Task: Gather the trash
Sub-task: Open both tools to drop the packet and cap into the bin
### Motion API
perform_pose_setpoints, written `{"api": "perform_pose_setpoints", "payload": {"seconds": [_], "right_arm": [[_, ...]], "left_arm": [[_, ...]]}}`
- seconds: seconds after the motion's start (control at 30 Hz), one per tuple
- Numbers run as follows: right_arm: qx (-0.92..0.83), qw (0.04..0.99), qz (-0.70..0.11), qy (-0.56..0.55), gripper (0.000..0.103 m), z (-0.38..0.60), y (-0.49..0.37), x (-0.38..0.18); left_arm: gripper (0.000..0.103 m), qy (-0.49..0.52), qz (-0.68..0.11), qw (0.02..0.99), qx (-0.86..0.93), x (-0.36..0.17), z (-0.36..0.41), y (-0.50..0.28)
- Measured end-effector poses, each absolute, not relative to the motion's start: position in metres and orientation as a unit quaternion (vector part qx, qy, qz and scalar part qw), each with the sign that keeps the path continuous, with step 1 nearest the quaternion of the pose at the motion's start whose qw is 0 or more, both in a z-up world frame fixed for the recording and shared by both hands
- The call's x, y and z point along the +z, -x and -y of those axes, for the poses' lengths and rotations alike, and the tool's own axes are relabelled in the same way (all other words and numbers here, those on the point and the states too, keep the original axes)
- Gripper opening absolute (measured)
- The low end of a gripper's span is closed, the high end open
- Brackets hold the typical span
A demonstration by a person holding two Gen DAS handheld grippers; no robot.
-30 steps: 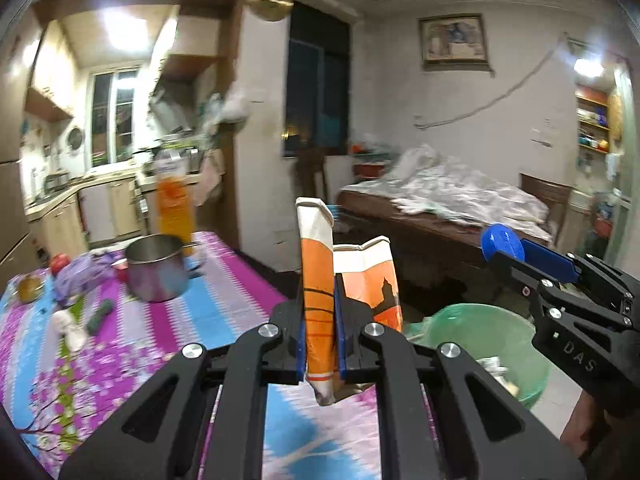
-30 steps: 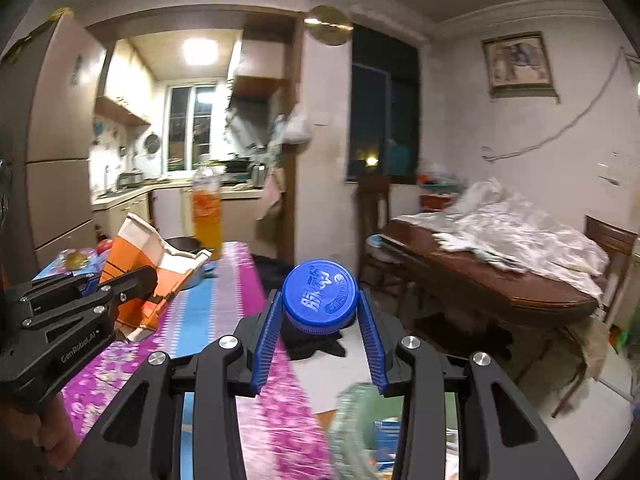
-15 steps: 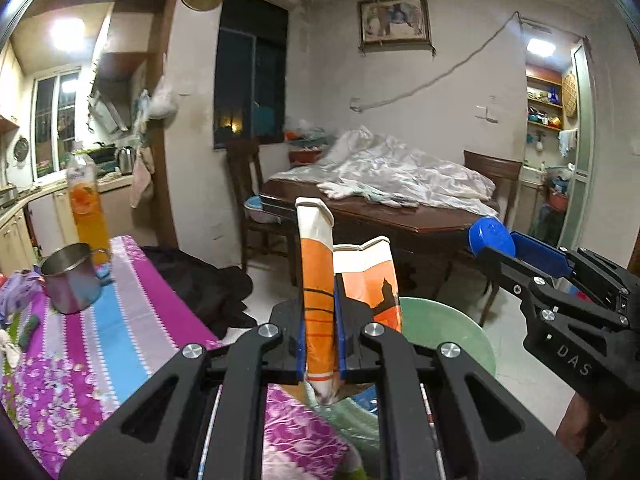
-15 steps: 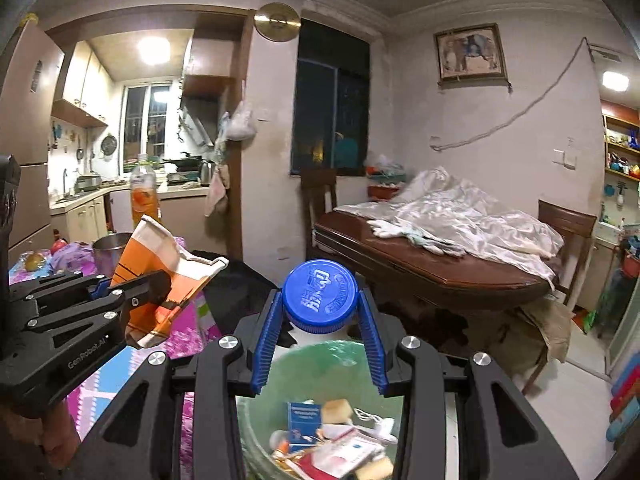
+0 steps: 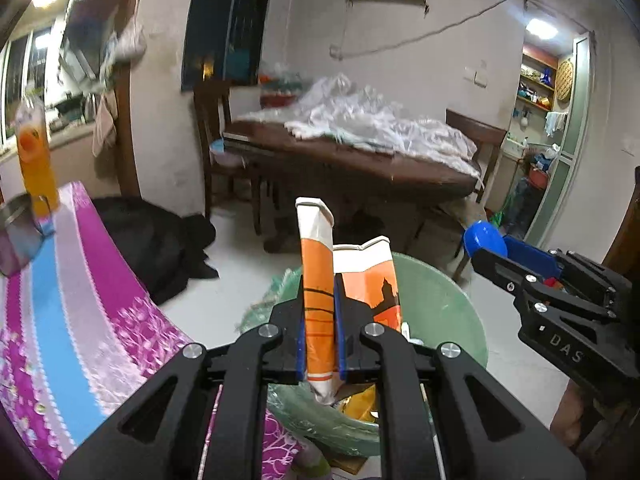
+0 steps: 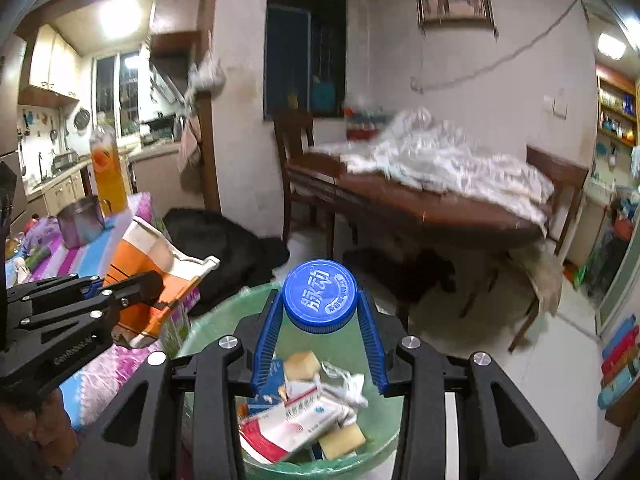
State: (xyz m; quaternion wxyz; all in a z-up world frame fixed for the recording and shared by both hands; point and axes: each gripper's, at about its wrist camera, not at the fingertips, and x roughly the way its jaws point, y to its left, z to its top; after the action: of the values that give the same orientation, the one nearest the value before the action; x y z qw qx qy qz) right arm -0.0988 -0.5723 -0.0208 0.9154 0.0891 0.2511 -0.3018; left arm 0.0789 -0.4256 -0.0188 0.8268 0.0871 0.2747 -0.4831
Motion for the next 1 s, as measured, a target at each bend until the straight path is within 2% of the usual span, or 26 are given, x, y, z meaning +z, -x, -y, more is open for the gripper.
{"api": "perform_pose_setpoints", "payload": {"seconds": [0.3,0.6,0.63,0.67,0.7,0.73,0.77,1.0], "right_arm": [[-0.295,0.899,-0.299,-0.122,0.04,0.599,0.072,-0.061],[-0.292,0.899,-0.302,-0.124,0.041,0.599,0.062,-0.067],[-0.291,0.899,-0.304,-0.125,0.043,0.599,0.062,-0.067],[-0.29,0.899,-0.303,-0.126,0.052,0.597,0.061,-0.067],[-0.293,0.899,-0.3,-0.126,0.056,0.597,0.061,-0.066],[-0.295,0.899,-0.297,-0.125,0.059,0.596,0.061,-0.066],[-0.296,0.9,-0.294,-0.128,0.062,0.596,0.061,-0.066],[-0.3,0.915,-0.236,-0.13,0.069,0.581,0.082,-0.049]], "left_arm": [[0.009,-0.096,-0.309,0.816,-0.479,-0.045,0.442,-0.092],[0.009,-0.096,-0.316,0.808,-0.489,-0.049,0.448,-0.097],[0.011,-0.096,-0.314,0.806,-0.493,-0.049,0.448,-0.096],[0.023,-0.096,-0.313,0.804,-0.497,-0.049,0.449,-0.095],[0.034,-0.096,-0.311,0.803,-0.499,-0.048,0.448,-0.095],[0.059,-0.094,-0.3,0.807,-0.499,-0.046,0.446,-0.093],[0.074,-0.091,-0.291,0.812,-0.498,-0.044,0.444,-0.092],[0.078,-0.069,-0.227,0.842,-0.484,-0.023,0.419,-0.085]]}}
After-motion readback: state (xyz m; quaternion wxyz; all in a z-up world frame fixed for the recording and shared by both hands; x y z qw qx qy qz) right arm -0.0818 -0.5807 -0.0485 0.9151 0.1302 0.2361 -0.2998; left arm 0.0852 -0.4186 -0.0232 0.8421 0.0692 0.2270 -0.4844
